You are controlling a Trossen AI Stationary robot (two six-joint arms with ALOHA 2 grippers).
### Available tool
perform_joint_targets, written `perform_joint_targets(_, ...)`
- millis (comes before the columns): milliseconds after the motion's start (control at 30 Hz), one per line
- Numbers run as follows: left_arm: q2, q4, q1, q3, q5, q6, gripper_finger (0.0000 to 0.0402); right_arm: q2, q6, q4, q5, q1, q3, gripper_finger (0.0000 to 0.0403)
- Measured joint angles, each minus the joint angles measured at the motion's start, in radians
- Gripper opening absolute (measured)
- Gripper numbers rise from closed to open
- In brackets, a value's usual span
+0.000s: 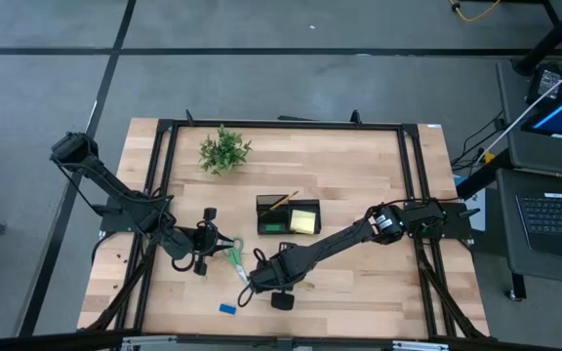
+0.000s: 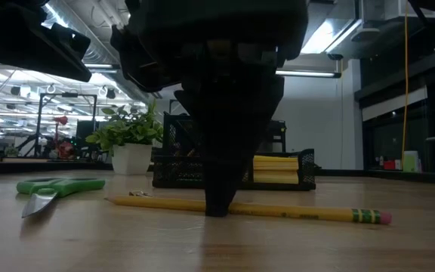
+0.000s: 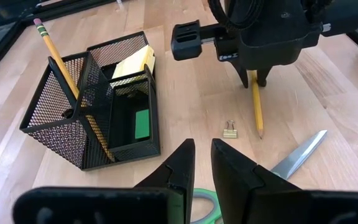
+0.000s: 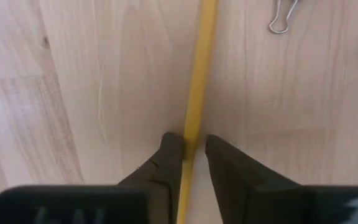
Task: Pick and place office supplies into organizer
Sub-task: Put the yellow pencil into the black desk organizer
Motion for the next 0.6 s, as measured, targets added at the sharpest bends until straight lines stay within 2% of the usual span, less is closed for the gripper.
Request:
perform_joint_targets(333, 0.000, 0.000, 0.000, 0.000, 0.000, 0.000, 0.0045, 0.000, 0.000, -0.008, -0.002, 0.000, 0.000, 0.0044)
perform_joint_targets(600, 0.000, 0.000, 0.000, 0.000, 0.000, 0.000, 0.0045, 0.000, 0.003, -0.009, -0.014, -0.014, 0.000, 0.0038)
